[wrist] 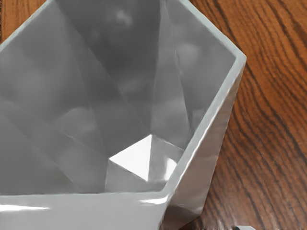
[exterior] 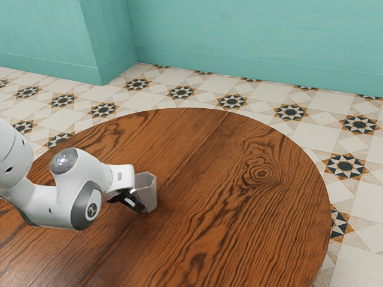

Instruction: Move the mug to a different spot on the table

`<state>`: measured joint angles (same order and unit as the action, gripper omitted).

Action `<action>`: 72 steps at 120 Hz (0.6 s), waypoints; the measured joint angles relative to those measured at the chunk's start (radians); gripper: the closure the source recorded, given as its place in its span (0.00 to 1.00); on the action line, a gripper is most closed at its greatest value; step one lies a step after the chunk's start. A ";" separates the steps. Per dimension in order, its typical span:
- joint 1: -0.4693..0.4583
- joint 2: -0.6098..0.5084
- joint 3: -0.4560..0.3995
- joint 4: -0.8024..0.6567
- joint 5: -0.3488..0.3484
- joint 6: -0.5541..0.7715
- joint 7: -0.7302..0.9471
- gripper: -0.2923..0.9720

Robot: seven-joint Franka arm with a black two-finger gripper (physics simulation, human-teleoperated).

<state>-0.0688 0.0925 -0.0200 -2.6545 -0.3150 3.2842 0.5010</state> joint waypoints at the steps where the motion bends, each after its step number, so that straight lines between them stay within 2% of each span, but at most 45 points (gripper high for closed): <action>1: 0.000 0.000 0.000 0.000 -0.001 0.000 -0.001 0.42; 21: 0.000 -0.004 0.000 -0.012 -0.035 -0.004 -0.020 0.32; 48: -0.015 -0.022 0.000 -0.051 -0.096 -0.007 -0.039 0.26; 61: -0.015 -0.065 0.000 -0.086 -0.112 -0.014 -0.049 0.25; 72: -0.015 -0.144 0.003 -0.097 -0.132 -0.067 -0.059 0.24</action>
<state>-0.0838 -0.0519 -0.0167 -2.7513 -0.4474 3.2169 0.4416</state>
